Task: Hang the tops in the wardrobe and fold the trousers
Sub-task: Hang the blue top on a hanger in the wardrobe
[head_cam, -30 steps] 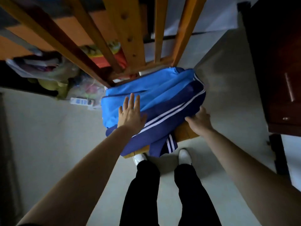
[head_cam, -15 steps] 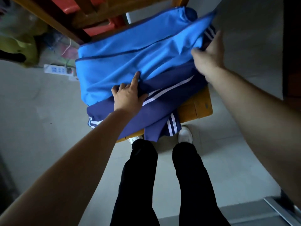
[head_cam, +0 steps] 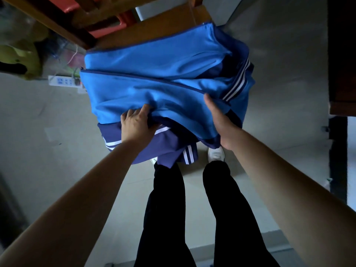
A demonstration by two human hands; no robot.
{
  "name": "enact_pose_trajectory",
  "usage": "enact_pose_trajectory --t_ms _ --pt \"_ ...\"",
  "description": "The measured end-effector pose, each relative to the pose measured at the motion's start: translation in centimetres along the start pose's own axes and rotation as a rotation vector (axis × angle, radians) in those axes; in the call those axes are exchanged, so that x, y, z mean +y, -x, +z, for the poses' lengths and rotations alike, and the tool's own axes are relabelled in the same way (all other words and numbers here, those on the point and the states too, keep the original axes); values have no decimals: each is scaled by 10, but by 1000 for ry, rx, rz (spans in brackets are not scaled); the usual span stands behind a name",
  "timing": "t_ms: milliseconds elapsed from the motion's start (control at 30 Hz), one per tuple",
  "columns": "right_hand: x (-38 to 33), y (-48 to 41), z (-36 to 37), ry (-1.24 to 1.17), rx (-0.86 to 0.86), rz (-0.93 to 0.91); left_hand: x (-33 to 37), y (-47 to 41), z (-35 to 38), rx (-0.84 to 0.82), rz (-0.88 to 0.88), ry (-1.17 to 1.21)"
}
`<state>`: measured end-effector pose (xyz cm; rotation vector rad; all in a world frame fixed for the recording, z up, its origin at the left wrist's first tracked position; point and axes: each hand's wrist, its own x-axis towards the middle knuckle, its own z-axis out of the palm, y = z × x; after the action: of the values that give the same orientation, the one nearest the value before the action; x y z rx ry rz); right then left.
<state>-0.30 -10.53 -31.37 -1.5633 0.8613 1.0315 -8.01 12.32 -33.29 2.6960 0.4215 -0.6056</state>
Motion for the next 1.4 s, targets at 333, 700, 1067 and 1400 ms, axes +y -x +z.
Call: enact_pose_trajectory --t_ms 333,700,1067,1400 --pt "-41 47 -19 362 99 -250 15 37 -31 -165 -69 14" --pt "-197 276 -41 -586 -501 -273 71 91 -257 109 -238 280" --pt "-316 518 -88 122 -895 -708 186 164 -464 376 36 279" --pt "-330 611 -95 292 -1167 -926 237 206 -451 220 92 703"
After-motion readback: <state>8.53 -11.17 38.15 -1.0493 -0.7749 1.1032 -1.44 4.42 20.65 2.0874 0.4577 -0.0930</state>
